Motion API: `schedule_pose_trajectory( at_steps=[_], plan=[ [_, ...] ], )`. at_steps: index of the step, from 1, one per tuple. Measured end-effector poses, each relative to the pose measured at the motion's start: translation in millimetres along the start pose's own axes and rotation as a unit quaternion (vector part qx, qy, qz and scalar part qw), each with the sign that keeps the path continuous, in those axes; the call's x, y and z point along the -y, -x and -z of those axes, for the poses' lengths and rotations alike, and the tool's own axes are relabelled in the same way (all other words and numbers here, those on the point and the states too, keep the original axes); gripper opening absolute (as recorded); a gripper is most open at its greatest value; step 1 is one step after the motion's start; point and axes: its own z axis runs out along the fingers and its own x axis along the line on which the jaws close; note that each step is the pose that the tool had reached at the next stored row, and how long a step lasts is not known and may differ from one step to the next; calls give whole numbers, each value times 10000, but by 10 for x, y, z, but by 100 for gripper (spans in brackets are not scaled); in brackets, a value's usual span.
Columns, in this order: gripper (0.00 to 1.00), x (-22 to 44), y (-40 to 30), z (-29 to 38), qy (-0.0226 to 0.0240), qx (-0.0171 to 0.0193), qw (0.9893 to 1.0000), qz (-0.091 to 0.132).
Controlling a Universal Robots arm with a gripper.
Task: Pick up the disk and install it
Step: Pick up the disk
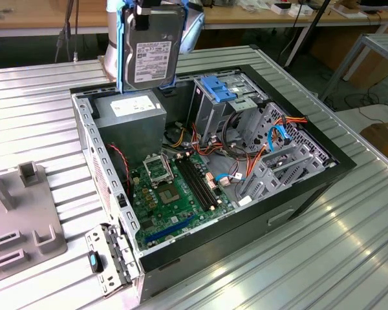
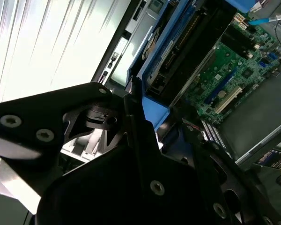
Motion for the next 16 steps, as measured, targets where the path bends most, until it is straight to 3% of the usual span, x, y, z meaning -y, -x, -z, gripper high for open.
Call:
schedule_pose_trajectory(
  at_steps=[3,8,13,16],
  plan=[
    [37,192,-4,3,0,0,10000,0],
    [37,193,-45,3,0,0,10000,0],
    [37,189,-235,3,0,0,10000,0],
    [37,185,-403,3,-1,0,10000,-1]
  ],
)
